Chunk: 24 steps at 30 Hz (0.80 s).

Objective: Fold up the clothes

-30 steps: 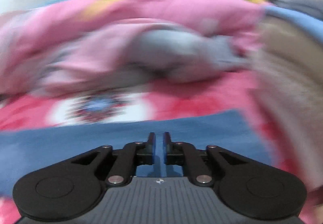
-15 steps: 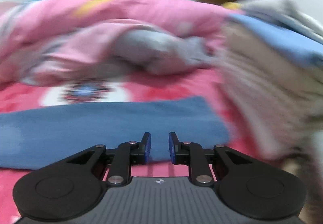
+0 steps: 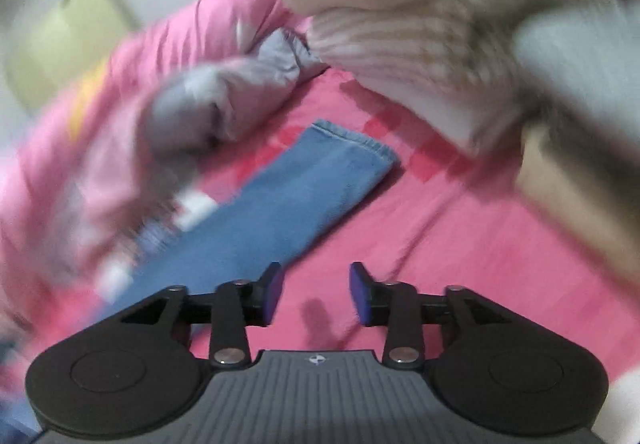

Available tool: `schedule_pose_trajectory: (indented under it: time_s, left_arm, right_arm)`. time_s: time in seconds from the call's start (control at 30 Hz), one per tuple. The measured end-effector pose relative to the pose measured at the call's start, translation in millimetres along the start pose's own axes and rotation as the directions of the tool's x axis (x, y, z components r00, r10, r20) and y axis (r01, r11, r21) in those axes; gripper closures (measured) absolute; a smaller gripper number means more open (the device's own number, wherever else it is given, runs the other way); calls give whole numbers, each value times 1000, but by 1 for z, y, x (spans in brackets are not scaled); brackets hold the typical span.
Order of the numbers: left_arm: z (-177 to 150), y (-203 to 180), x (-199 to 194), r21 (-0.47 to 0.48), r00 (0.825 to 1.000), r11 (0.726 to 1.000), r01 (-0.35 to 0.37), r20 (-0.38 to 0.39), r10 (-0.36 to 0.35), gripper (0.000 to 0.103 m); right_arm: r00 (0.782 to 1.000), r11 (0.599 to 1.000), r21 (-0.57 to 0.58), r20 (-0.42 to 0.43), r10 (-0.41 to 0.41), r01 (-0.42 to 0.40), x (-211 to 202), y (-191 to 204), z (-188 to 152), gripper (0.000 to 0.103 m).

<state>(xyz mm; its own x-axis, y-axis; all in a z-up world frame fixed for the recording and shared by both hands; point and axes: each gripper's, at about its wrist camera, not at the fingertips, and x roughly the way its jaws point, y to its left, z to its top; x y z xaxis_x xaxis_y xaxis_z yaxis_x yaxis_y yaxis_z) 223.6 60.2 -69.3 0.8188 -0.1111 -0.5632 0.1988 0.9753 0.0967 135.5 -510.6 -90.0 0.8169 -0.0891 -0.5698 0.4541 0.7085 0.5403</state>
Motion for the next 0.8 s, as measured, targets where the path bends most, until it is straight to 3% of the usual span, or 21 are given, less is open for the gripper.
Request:
schedule_pose_trajectory:
  time_s: [0.1,0.47,0.8]
  left_arm:
    - [0,2,3,-24,1000,1000,1,-14,-1,34]
    - [3,11,9,-75,999,997,5,-38,-8,29]
    - [4,14,14,-97,998,995,6,-54,-11,26]
  right_arm:
    - [999,992,122,-25,32,-29,15,-6,3,50]
    - [1000,979,202,30,7,-13,69,-10,16,50]
    - [1000,965,263,25,5,-11,68,-14,18,50]
